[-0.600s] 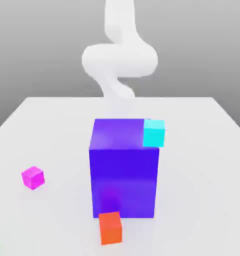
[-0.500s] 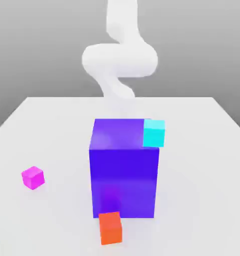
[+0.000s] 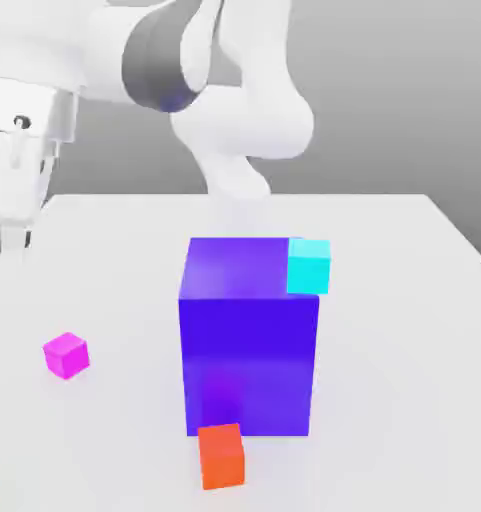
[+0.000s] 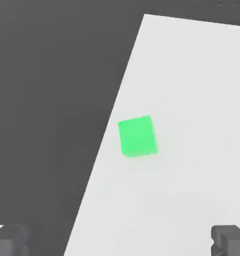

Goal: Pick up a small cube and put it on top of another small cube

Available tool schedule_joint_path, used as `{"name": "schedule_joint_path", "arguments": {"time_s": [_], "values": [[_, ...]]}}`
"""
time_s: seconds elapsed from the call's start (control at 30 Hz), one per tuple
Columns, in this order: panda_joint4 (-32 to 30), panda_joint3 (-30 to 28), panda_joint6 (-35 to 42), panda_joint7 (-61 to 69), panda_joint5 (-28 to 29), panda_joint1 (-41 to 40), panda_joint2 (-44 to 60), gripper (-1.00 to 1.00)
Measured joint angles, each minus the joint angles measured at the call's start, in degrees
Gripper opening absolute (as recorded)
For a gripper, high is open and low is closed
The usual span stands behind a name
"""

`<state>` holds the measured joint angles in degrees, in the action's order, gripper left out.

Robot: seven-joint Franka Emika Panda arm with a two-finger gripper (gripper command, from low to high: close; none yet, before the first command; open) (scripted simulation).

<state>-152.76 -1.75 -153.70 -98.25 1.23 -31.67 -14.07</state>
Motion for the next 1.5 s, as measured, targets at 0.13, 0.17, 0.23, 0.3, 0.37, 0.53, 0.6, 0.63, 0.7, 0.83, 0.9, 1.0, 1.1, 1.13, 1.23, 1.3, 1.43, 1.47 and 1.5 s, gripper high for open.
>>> {"name": "schedule_joint_path", "arguments": {"time_s": [0.13,0.17,0.23,0.3,0.37,0.53,0.6,0.63,0.7,0.83,0.9,1.0,1.1,1.13,1.23,1.3,1.43,1.47,1.5], "values": [[-4.1,-1.6,-4.2,-10.1,0.2,-4.9,6.1,0.0],[-5.1,-2.3,-5.3,-12.5,0.1,-5.8,7.7,0.0],[-7.1,-3.6,-7.4,-17.3,-0.2,-8.4,10.7,0.0],[-9.1,-4.8,-9.5,-21.5,-1.2,-10.9,13.8,0.0],[-9.5,-4.2,-12.4,-22.4,-2.8,-11.7,17.6,0.0],[-7.9,-0.5,-20.6,-20.5,-6.3,-14.2,27.8,0.0],[-7.5,0.2,-22.2,-20.3,-6.6,-14.9,29.7,-1.0],[-7.5,0.2,-22.2,-20.3,-6.6,-14.9,29.7,-1.0],[-7.5,0.2,-22.3,-20.3,-6.5,-14.9,29.7,-1.0],[-7.7,0.1,-21.6,-20.5,-6.3,-14.8,28.8,-1.0],[-8.4,-1.0,-18.7,-21.4,-5.2,-14.0,25.2,-1.0],[-9.5,-2.2,-13.8,-23.0,-3.0,-13.4,19.2,-1.0],[-7.2,-1.7,-9.5,-21.8,-1.9,-12.6,17.3,-1.0],[-5.4,-1.3,-8.3,-20.7,-1.8,-12.2,17.9,-1.0],[0.6,0.0,-4.9,-17.0,-1.6,-11.4,20.4,-1.0],[4.8,1.1,-2.6,-14.5,-1.3,-11.0,22.3,-1.0],[13.1,3.2,2.0,-9.7,-0.4,-10.0,26.0,-1.0],[15.1,3.7,3.1,-8.6,-0.2,-9.7,27.0,-1.0],[17.2,4.3,4.2,-7.4,0.1,-9.5,27.9,-1.0]]}}
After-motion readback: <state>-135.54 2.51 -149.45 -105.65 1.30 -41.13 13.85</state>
